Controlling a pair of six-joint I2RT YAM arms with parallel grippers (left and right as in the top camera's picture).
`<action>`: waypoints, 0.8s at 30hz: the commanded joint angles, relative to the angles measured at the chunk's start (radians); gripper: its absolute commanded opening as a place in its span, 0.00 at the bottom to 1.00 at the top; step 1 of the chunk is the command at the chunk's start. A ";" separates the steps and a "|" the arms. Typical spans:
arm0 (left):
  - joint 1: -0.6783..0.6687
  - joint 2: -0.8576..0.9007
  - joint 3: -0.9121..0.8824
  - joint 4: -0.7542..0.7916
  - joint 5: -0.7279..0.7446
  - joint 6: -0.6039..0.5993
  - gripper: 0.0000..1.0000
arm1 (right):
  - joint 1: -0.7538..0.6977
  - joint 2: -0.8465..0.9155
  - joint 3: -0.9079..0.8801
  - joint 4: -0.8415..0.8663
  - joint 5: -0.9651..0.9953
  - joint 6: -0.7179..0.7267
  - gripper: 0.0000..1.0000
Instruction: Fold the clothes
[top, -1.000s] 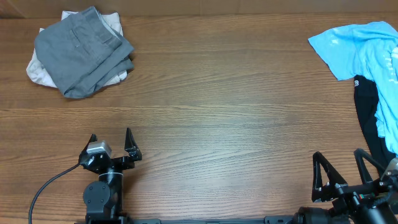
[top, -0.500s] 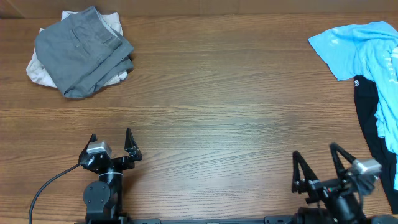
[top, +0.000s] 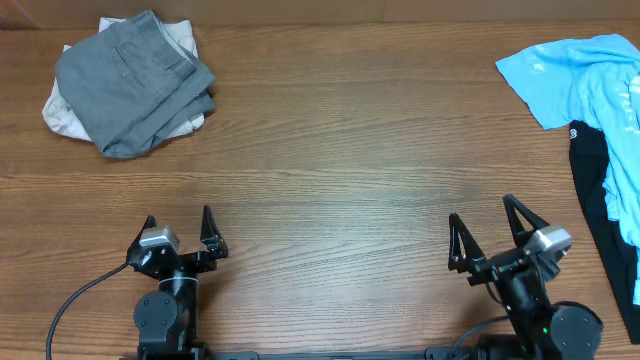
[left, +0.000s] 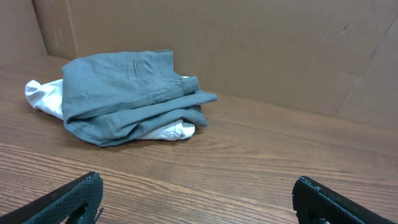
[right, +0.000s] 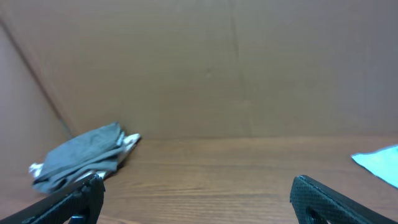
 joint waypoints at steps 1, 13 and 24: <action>0.006 -0.012 -0.004 0.002 -0.002 0.019 1.00 | 0.006 -0.011 -0.062 0.031 0.096 0.057 1.00; 0.006 -0.011 -0.004 0.002 -0.002 0.019 1.00 | 0.008 -0.012 -0.224 0.169 0.205 0.090 1.00; 0.006 -0.011 -0.004 0.002 -0.002 0.019 1.00 | 0.009 -0.012 -0.253 0.141 0.261 0.105 1.00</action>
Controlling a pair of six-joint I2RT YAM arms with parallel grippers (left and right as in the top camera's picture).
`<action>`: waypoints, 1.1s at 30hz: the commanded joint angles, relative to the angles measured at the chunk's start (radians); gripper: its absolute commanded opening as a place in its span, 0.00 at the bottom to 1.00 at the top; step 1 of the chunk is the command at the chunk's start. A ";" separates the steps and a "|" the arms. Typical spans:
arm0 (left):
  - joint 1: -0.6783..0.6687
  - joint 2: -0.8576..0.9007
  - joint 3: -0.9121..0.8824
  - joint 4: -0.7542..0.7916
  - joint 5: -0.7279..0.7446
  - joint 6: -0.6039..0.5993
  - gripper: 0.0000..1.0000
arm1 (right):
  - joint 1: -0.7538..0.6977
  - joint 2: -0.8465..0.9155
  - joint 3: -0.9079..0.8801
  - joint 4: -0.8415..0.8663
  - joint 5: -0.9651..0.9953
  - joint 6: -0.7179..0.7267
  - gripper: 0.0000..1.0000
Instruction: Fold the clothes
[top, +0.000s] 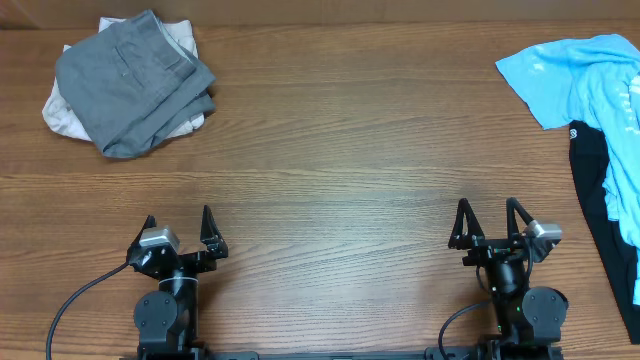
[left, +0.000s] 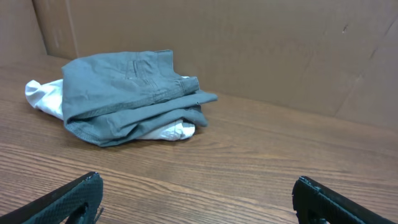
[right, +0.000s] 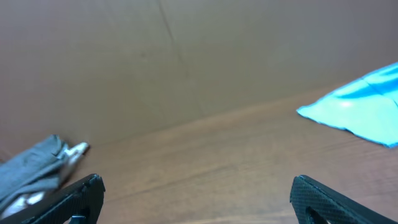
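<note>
A light blue shirt (top: 585, 75) lies crumpled at the table's far right, over a black garment (top: 603, 200) that runs down the right edge; the right wrist view shows the blue shirt's (right: 360, 106) corner. A folded grey garment (top: 130, 80) rests on a white one (top: 58, 112) at the far left, and the grey pile (left: 124, 93) fills the left wrist view. My left gripper (top: 178, 232) stands open near the front edge, left of centre, holding nothing. Open and empty too, my right gripper (top: 488, 222) is near the front edge on the right.
Brown cardboard walls (left: 249, 43) stand behind the wooden table (top: 330, 150). A cable (top: 85, 290) trails from the left arm's base.
My right gripper has turned towards the right, so its camera now shows the blue shirt's edge. Seen from overhead, its fingers stand closer together. The left arm and the clothes are unchanged.
</note>
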 joint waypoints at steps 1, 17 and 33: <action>0.006 -0.011 -0.004 0.001 -0.002 0.020 1.00 | 0.005 -0.012 -0.011 -0.032 0.041 0.011 1.00; 0.006 -0.011 -0.004 0.001 -0.002 0.020 1.00 | 0.005 -0.012 -0.011 -0.031 0.055 0.011 1.00; 0.006 -0.011 -0.004 0.001 -0.002 0.020 1.00 | 0.005 -0.012 -0.011 -0.031 0.055 0.011 1.00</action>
